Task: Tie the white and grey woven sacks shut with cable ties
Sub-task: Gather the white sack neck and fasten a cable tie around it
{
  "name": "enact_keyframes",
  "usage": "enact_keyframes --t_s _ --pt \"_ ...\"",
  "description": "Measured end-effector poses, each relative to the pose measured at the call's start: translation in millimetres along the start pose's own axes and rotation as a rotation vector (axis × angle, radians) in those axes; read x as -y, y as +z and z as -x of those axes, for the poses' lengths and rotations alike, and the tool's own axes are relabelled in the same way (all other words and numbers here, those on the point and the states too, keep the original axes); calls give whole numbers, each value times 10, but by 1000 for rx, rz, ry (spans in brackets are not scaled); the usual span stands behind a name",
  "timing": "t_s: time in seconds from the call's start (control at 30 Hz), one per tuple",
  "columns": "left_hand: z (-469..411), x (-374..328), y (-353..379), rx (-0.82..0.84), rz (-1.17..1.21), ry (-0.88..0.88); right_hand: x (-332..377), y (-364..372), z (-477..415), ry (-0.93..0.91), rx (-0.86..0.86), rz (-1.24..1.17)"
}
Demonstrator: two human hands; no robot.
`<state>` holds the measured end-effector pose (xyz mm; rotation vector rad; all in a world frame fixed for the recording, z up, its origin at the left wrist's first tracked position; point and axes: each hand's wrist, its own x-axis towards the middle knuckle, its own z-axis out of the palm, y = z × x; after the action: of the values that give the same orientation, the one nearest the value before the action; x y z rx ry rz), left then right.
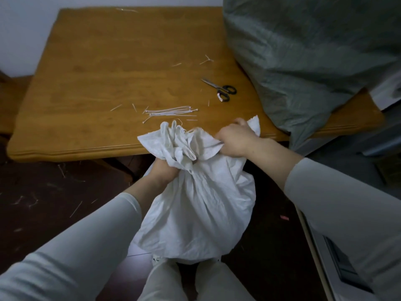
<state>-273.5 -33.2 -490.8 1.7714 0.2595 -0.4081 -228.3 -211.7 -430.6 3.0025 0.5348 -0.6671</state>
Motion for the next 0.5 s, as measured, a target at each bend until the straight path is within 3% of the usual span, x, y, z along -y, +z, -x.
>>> enact_keyframes --t_s 0.17,0.33,0.5 --pt "-9 -75 40 67 5 21 -30 -102 -4 99 -73 -386" --pt "2 -68 150 235 -19 -7 189 -59 -39 179 -108 -747" --pt "-32 -30 328 71 -14 -70 322 -91 -55 67 -26 -804"
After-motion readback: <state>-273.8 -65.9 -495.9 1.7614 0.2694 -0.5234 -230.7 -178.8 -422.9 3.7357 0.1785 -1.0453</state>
